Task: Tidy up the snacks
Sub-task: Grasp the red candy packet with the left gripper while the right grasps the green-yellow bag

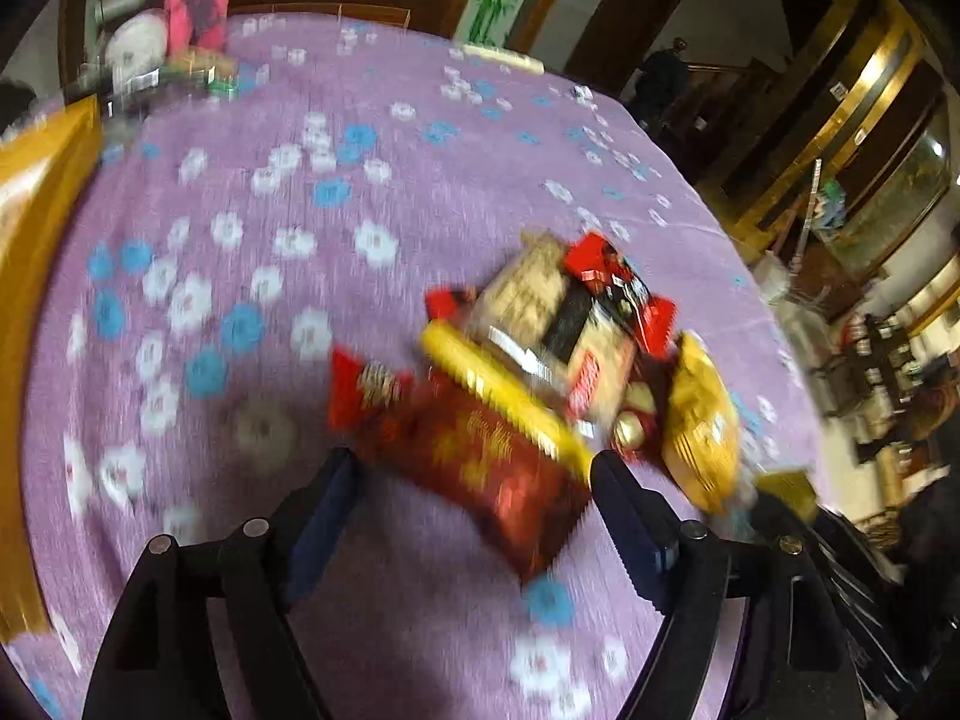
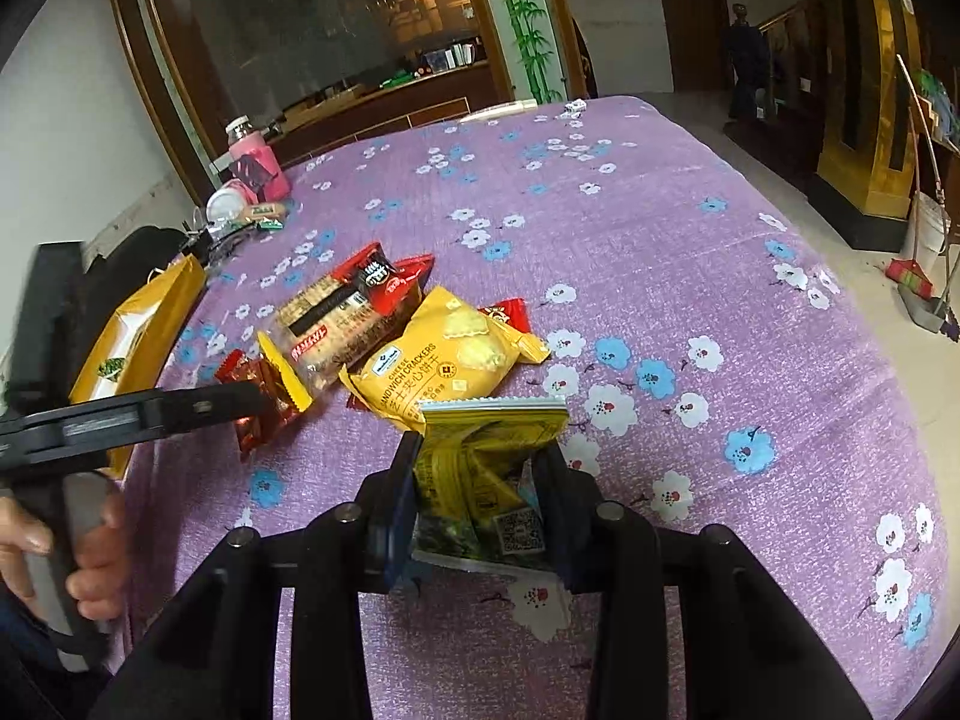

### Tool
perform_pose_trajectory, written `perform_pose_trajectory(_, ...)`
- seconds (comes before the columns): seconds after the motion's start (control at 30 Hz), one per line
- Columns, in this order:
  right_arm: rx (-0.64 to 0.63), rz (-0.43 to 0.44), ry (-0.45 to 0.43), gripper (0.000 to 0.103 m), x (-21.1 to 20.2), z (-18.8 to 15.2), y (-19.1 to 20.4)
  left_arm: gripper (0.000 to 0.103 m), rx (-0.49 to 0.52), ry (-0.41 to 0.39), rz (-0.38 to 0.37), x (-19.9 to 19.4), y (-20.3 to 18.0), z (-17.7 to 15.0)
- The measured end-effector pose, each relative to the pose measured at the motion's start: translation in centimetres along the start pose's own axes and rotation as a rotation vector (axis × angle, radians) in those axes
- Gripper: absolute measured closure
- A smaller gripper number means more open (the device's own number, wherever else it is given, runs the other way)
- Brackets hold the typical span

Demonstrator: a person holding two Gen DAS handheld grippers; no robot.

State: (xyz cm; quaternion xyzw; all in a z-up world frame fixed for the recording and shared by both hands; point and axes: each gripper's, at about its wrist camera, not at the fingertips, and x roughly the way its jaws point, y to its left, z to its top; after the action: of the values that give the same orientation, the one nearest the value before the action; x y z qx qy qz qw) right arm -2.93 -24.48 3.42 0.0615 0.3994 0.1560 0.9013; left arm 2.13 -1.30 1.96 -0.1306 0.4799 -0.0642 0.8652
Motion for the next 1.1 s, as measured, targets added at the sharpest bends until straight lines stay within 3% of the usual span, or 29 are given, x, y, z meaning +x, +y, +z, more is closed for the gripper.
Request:
perform_pose_trajectory(0.07, 0.002, 0.004, -0.005, 0.067, 0.0, 0.1, 0.0, 0.021, 0.067, -0.007, 0.04, 0.6, -0.8, 0.3)
perform_pose_trajectory(0.13, 0.003, 0.01, -0.012, 0.067, -0.2, 0.0, -0.1, 0.029, 0.13, -0.013, 0.055, 0.6, -1.1, 0.0)
perform_pose_trajectory(0.37, 0.004, 0.027, -0.019, 0.067, -0.3, 0.0, -0.1, 0.033, 0.279, -0.012, 0.02, -1.4, 0.8, -1.5)
perform_pose_trajectory(0.6, 0.0, 0.019, -0.014, 0.067, -0.2, 0.1, 0.1, 0.031, 0.26, -0.003, -0.031, -1.7, 2.6, -1.8)
perform_pose_trajectory(1.1, 0.003, 0.004, -0.015, 0.067, -0.1, 0.1, 0.1, 0.038, 0.249, -0.063, -0.056, -3.5, 2.5, -2.5)
